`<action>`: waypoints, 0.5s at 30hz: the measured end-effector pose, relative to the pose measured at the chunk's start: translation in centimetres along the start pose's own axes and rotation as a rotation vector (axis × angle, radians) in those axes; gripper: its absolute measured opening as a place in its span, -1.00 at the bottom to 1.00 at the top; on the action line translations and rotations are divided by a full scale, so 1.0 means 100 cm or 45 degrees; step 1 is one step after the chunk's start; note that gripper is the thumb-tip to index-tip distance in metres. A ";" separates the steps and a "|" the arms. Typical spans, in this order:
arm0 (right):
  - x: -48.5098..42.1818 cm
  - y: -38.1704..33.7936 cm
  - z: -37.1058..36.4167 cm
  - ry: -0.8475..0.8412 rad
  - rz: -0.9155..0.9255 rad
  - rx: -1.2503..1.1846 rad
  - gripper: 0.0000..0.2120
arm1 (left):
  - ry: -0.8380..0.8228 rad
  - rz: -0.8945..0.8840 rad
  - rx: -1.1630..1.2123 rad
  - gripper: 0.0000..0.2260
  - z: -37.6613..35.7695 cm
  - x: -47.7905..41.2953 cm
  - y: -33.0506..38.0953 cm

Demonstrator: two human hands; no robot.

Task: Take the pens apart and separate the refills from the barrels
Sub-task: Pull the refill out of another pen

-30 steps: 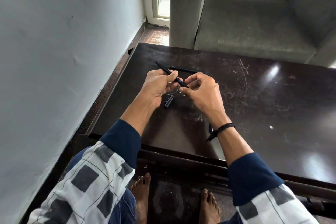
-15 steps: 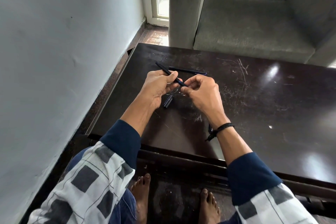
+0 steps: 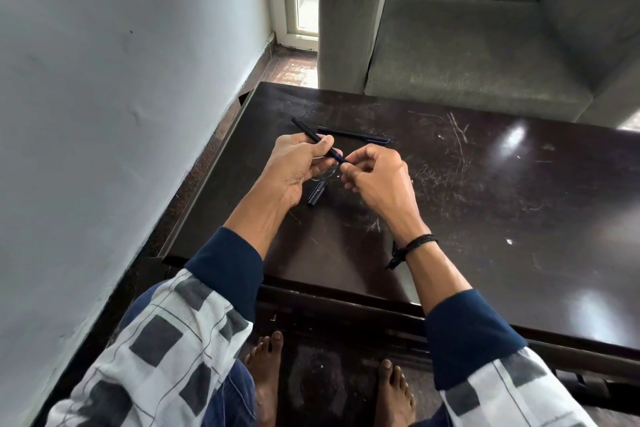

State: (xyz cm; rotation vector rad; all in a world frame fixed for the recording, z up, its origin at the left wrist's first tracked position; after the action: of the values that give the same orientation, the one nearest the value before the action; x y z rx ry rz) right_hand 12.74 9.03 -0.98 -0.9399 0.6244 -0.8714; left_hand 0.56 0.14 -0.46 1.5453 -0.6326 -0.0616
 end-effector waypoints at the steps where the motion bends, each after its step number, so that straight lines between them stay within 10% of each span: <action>1: 0.000 0.000 0.000 -0.009 -0.002 -0.009 -0.91 | 0.002 -0.003 0.000 -0.95 0.000 0.000 0.000; 15: -0.002 -0.002 0.003 0.037 -0.006 -0.033 -0.86 | 0.017 -0.013 -0.002 -0.92 0.002 -0.002 0.001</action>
State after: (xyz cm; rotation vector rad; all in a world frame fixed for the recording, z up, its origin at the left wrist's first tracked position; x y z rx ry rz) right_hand 12.77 9.25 -0.64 -0.9542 0.6602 -0.8846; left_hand 0.31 0.09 -0.47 1.5468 -0.6142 -0.0597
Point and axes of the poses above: each hand's wrist, its own x-axis away from the middle knuckle, its own z-axis out of the back of the hand, y = z × x, the point moved 2 cm from there along -x, towards the middle knuckle, and after that the axes turned 12 degrees about y, right-handed, at the moved point
